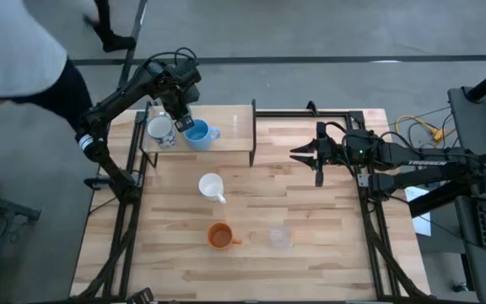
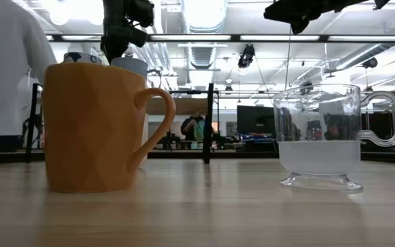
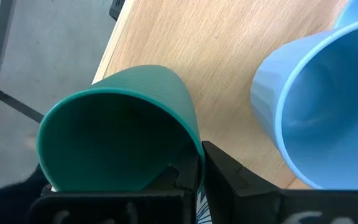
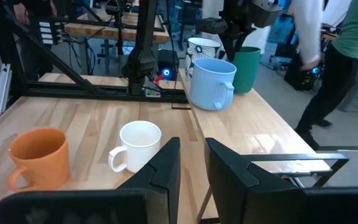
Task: Stack small to large cups/mugs on shelf
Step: Put the green mug on the shelf
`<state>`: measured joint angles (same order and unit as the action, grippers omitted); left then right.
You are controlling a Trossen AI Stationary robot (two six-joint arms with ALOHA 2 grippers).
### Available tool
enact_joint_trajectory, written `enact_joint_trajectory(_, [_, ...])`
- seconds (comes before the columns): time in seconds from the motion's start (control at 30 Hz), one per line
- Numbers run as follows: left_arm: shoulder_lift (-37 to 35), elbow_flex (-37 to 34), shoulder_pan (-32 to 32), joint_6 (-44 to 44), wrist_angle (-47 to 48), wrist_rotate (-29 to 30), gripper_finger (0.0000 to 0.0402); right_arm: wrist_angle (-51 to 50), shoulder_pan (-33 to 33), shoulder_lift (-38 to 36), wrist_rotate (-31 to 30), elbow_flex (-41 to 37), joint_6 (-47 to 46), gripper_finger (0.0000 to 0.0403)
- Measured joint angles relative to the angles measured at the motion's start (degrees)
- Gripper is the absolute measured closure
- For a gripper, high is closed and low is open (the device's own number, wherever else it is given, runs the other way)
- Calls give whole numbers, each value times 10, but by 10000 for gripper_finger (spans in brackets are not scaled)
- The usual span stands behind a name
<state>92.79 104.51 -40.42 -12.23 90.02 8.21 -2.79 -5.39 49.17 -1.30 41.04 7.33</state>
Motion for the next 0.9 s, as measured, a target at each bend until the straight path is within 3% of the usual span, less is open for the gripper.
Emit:
enact_joint_trajectory(0.2, [0, 0, 0, 0, 0, -2, 398, 0, 0, 0, 0, 0, 1, 335])
enact_joint_trajectory(0.6, [0, 0, 0, 3, 0, -1, 317, 0, 0, 0, 0, 0, 1, 335])
enact_joint_trajectory(0.9, [-1, 15, 0, 2, 0, 19, 304, 0, 0, 0, 0, 0, 1, 335])
